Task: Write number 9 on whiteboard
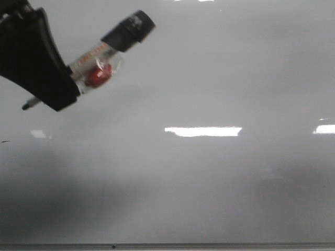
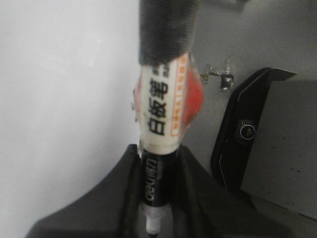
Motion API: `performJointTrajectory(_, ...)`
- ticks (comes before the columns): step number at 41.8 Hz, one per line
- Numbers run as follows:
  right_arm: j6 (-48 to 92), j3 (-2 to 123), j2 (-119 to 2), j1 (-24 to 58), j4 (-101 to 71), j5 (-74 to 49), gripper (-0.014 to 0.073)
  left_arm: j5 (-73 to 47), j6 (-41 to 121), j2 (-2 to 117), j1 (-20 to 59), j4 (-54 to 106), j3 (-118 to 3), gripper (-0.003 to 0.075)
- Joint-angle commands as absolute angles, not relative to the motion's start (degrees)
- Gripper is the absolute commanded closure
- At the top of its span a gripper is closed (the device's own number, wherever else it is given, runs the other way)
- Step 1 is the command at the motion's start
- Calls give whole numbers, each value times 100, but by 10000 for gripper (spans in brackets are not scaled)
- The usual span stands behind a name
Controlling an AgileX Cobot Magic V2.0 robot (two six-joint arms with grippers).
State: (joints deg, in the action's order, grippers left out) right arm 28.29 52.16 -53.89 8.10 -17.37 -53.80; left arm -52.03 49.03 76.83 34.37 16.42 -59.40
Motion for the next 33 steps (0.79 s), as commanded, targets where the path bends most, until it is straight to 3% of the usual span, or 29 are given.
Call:
performJointTrajectory(1,3462,5410,-5496,1310,-2097,-5234,-18,-5042,5074,7716,3826,1830,-6126,739)
performJointTrajectory(12,4367,5687,-6053,2849,-2258,-5556,-18,-4869,5234,7758,4626,1820,-6126,739)
performJointTrajectory(21,4446,5783,-6473,3816,-2258,-5146,-12,-4734,5234,7758,4918,1831,-6126,739)
performJointTrajectory(33,4446,5783,-6770,4173,-2435,-4668,230,-4695,5234,7758,4933,1831,-6126,739)
